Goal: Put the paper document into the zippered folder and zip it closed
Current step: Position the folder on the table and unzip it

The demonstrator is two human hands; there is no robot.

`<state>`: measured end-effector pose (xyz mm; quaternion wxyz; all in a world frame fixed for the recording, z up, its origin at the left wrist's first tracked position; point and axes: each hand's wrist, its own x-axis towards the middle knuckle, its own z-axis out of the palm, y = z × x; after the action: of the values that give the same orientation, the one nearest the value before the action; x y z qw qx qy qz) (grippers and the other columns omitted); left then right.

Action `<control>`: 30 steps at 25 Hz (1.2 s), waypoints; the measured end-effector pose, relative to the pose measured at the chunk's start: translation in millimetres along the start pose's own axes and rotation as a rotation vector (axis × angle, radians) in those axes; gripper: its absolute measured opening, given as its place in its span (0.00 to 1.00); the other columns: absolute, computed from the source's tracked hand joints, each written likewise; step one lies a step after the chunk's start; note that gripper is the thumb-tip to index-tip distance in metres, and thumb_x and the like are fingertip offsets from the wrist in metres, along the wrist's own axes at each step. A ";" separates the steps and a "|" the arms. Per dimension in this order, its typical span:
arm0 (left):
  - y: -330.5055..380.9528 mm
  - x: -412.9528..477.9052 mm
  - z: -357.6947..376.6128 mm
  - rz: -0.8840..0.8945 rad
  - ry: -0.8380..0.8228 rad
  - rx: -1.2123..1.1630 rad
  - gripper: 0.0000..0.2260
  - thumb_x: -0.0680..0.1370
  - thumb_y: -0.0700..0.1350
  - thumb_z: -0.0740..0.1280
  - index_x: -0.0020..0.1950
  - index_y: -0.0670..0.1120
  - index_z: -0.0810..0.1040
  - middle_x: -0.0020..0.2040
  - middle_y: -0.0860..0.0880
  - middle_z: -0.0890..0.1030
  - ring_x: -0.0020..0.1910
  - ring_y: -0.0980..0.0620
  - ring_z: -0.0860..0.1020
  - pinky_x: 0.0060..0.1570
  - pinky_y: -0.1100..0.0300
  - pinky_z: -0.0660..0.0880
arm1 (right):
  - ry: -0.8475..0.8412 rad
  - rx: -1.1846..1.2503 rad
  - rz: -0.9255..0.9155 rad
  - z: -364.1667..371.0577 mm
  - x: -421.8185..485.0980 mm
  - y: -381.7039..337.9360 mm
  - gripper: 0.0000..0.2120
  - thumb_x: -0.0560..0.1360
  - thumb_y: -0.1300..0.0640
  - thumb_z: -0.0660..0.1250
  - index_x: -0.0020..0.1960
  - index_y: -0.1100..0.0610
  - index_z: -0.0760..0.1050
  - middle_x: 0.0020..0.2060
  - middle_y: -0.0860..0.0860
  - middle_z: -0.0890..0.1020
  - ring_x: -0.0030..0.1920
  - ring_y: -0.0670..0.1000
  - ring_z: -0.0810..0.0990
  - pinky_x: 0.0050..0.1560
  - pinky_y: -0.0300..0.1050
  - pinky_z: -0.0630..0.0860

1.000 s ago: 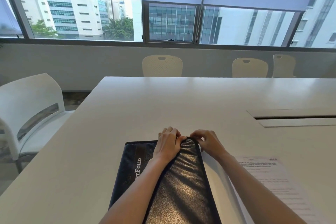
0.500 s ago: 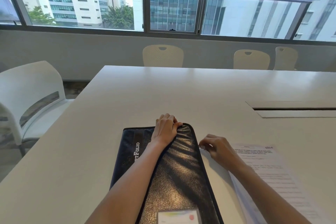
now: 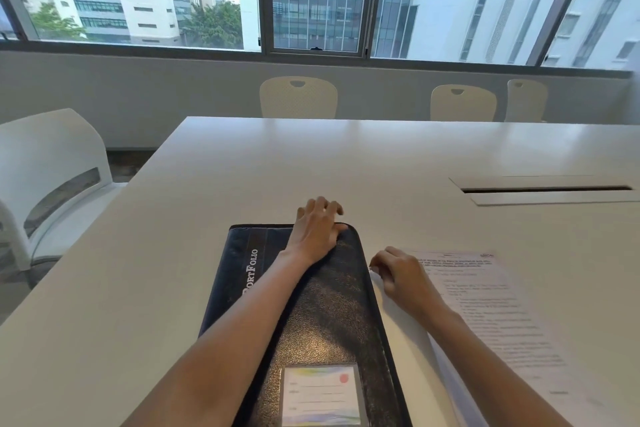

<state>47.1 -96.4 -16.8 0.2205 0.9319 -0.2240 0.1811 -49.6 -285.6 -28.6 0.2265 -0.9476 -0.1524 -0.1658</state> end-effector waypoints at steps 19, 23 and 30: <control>48.1 -23.6 14.4 0.150 -0.154 -0.040 0.17 0.82 0.54 0.60 0.46 0.44 0.81 0.56 0.46 0.69 0.57 0.47 0.65 0.56 0.51 0.63 | -0.026 0.015 -0.027 -12.4 -38.4 -13.9 0.06 0.76 0.57 0.67 0.44 0.59 0.80 0.38 0.52 0.79 0.36 0.49 0.75 0.35 0.35 0.67; 49.7 -22.9 14.6 0.140 -0.176 -0.017 0.17 0.82 0.54 0.60 0.46 0.43 0.81 0.57 0.46 0.69 0.57 0.48 0.64 0.58 0.50 0.64 | -0.032 0.029 -0.022 -18.6 -66.7 -22.8 0.05 0.76 0.58 0.68 0.43 0.59 0.80 0.38 0.51 0.80 0.36 0.46 0.73 0.35 0.31 0.65; 49.7 -21.9 13.8 0.124 -0.171 -0.012 0.17 0.82 0.53 0.60 0.45 0.43 0.82 0.56 0.46 0.70 0.56 0.48 0.65 0.59 0.48 0.66 | -0.034 0.073 0.007 -28.4 -112.3 -38.9 0.02 0.73 0.60 0.70 0.43 0.57 0.80 0.38 0.48 0.80 0.37 0.43 0.73 0.37 0.26 0.66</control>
<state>7.4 -135.7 -21.6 0.1945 0.9269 -0.3005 0.1128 -171.6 -290.1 -32.9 0.2588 -0.9420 -0.1587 -0.1434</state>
